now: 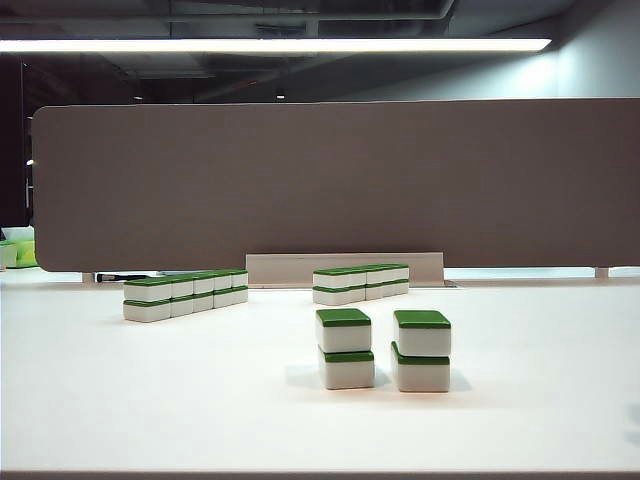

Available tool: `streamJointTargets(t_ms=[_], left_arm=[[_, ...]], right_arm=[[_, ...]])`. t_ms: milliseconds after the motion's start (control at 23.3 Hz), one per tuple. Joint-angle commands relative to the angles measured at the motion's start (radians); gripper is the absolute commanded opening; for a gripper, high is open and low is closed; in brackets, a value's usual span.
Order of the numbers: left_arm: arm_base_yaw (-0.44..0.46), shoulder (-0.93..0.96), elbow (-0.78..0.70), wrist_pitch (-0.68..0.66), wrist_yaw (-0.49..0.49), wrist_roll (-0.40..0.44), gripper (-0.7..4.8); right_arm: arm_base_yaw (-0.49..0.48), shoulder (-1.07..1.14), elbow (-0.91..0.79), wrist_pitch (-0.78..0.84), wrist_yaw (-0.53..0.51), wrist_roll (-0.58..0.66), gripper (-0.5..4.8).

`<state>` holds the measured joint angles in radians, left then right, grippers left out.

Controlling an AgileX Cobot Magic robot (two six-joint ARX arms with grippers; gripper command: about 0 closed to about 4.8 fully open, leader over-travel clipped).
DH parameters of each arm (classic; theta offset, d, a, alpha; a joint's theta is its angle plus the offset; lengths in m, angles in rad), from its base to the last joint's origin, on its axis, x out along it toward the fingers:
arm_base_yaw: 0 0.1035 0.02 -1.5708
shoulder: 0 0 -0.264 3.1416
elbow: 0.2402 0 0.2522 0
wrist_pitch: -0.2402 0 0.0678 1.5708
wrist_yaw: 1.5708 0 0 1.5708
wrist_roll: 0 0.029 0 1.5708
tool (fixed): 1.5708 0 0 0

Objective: Take a mahjong tile from the mahjong wall and then place it on the table close to you.

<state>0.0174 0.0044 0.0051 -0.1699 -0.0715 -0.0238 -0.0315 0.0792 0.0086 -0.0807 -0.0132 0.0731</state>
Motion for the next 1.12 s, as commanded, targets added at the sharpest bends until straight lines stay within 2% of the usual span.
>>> streamJointTargets(t_ms=[43,1116], left_arm=[[-0.002,0.001,0.002,-0.012,0.005,-0.003,0.2],[-0.002,0.001,0.002,-0.012,0.005,-0.003,0.2]], right_arm=[[0.001,-0.04,-0.003,-0.082,0.015,0.002,-0.01],[0.003,-0.082,-0.003,-0.102,0.011,-0.004,-0.01]])
